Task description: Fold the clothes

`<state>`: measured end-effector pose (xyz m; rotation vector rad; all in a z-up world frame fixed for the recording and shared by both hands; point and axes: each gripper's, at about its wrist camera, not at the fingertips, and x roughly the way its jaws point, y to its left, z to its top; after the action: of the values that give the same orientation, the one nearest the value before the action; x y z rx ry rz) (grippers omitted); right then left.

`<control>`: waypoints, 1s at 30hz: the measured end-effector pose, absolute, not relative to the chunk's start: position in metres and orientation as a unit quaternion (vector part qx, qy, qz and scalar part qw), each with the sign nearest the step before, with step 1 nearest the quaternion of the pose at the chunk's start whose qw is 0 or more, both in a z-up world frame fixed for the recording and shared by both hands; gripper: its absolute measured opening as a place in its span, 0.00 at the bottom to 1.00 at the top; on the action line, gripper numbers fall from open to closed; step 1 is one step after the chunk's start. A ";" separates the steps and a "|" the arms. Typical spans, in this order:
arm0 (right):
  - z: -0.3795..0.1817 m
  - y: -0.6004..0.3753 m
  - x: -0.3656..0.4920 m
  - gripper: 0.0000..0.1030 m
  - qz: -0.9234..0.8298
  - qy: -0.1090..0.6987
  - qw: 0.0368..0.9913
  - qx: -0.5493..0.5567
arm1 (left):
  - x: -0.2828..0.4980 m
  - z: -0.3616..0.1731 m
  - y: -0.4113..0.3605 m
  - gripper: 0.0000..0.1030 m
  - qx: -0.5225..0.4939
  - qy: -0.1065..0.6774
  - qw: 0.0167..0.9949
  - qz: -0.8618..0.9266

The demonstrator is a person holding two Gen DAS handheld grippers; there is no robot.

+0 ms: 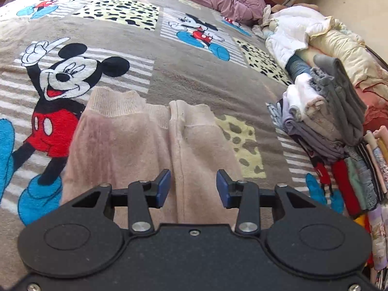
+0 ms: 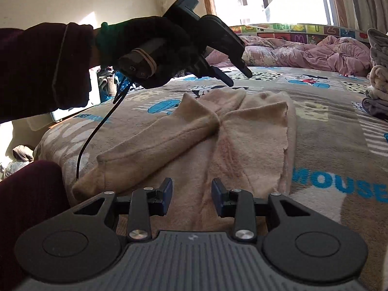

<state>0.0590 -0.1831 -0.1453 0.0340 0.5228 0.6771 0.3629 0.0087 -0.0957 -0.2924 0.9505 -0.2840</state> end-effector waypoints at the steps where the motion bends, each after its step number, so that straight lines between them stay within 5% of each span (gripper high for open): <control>1: -0.145 -0.185 0.060 0.36 0.332 0.259 0.907 0.027 | 0.369 -0.103 0.005 0.34 -0.132 0.458 0.869 -0.129; 4: -0.147 -0.194 0.064 0.36 0.342 0.275 0.896 0.062 | 0.379 -0.119 -0.002 0.33 -0.131 0.457 0.870 -0.127; 5: -0.147 -0.198 0.066 0.36 0.347 0.280 0.891 0.080 | 0.379 -0.121 -0.004 0.13 -0.132 0.454 0.872 -0.127; 6: -0.148 -0.202 0.068 0.36 0.354 0.285 0.885 0.101 | 0.377 -0.121 -0.006 0.07 -0.126 0.451 0.875 -0.124; 17: -0.127 -0.221 0.059 0.37 0.395 0.223 0.874 0.176 | 0.370 -0.119 -0.017 0.09 0.002 0.420 0.904 -0.079; 22: -0.130 -0.199 0.055 0.37 0.346 0.232 0.907 0.052 | 0.368 -0.121 -0.024 0.16 0.047 0.423 0.901 -0.088; 30: -0.139 -0.140 0.026 0.38 0.291 0.222 0.914 -0.178 | 0.340 -0.093 -0.016 0.20 -0.021 0.424 0.900 -0.098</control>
<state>0.0257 -0.1399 -0.1393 -0.3657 0.4571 0.5994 0.3401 -0.0162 -0.0930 -0.0438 0.8764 -0.2024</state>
